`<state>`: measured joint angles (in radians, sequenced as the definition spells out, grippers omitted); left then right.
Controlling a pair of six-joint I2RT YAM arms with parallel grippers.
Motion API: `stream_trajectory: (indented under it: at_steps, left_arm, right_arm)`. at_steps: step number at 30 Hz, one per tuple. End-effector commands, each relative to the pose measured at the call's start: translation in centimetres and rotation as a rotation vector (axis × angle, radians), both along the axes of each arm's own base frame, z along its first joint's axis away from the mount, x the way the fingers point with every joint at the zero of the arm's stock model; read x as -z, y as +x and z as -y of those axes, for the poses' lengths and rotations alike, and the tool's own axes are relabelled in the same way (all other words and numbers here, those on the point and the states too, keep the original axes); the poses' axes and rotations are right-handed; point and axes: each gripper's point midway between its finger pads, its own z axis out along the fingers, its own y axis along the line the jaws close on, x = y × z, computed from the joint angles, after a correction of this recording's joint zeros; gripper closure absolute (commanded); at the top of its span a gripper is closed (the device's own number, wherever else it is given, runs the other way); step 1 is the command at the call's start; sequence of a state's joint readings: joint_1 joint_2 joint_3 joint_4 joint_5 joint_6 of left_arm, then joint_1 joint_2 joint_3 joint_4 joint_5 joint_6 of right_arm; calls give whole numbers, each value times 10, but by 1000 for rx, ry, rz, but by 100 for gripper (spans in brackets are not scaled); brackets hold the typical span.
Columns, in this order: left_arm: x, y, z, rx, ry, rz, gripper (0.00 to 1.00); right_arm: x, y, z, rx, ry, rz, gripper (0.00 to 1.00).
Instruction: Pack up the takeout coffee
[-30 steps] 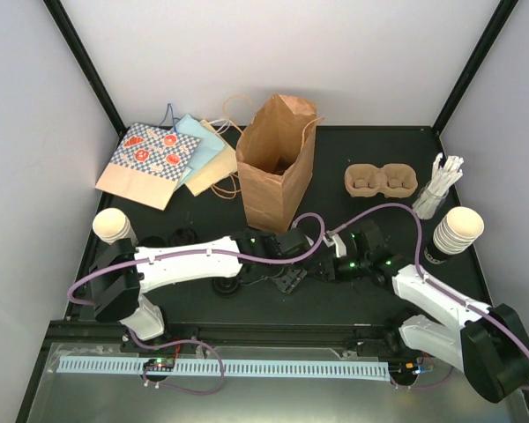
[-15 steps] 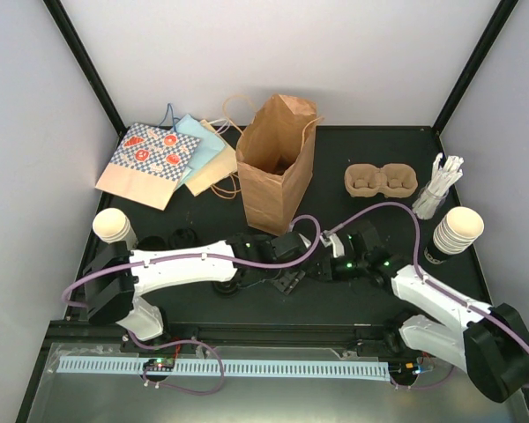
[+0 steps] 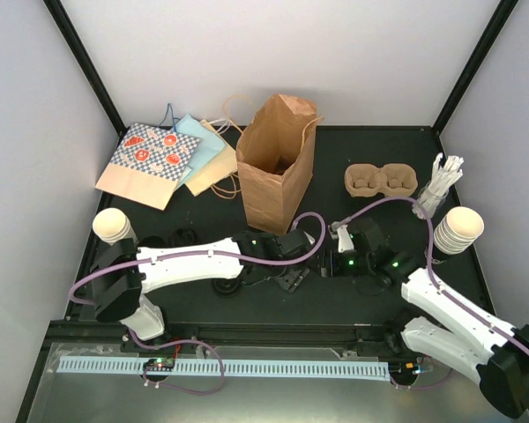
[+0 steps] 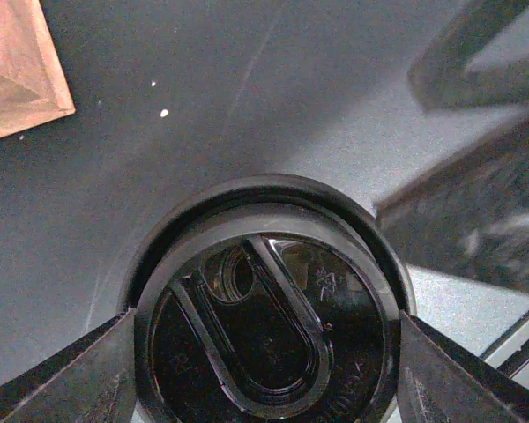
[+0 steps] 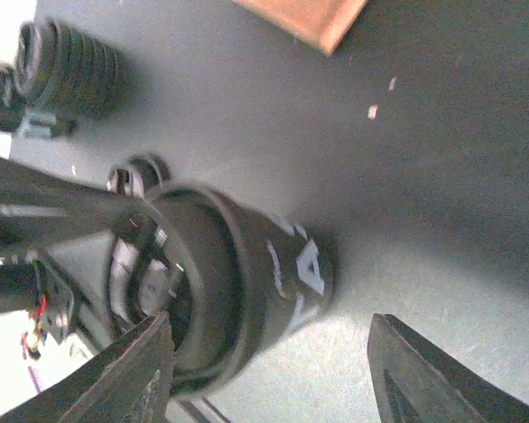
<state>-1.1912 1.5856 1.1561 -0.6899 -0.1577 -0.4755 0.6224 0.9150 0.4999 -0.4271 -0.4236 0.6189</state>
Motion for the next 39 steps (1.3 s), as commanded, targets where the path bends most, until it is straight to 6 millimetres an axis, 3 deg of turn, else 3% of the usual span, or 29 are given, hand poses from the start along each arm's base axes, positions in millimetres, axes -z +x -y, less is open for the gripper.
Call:
stream_trajectory:
  at_steps: [1,4,10,19,25,32,39]
  left_arm:
    - [28,-1,-18,-19,124,-84,47]
    - [20,9,-13,-13,104,-65,48]
    - [19,19,-8,-12,113,-51,47]
    - [12,18,-3,28,77,-40,45]
    - [6,17,0,37,44,-35,40]
    - [-31,25,5,24,-16,24,23]
    - [-66,30,7,5,-91,79,16]
  right_arm:
    - [-37,26,17,106,-78,146,36]
    - [-47,28,8,80,-42,161,36]
    - [-41,34,-10,25,15,130,33]
    - [0,24,-26,-102,135,-51,30]
    - [25,19,-25,-120,107,-122,43]
    - [25,18,-21,-125,79,-108,54]
    - [23,17,-19,-122,71,-99,60]
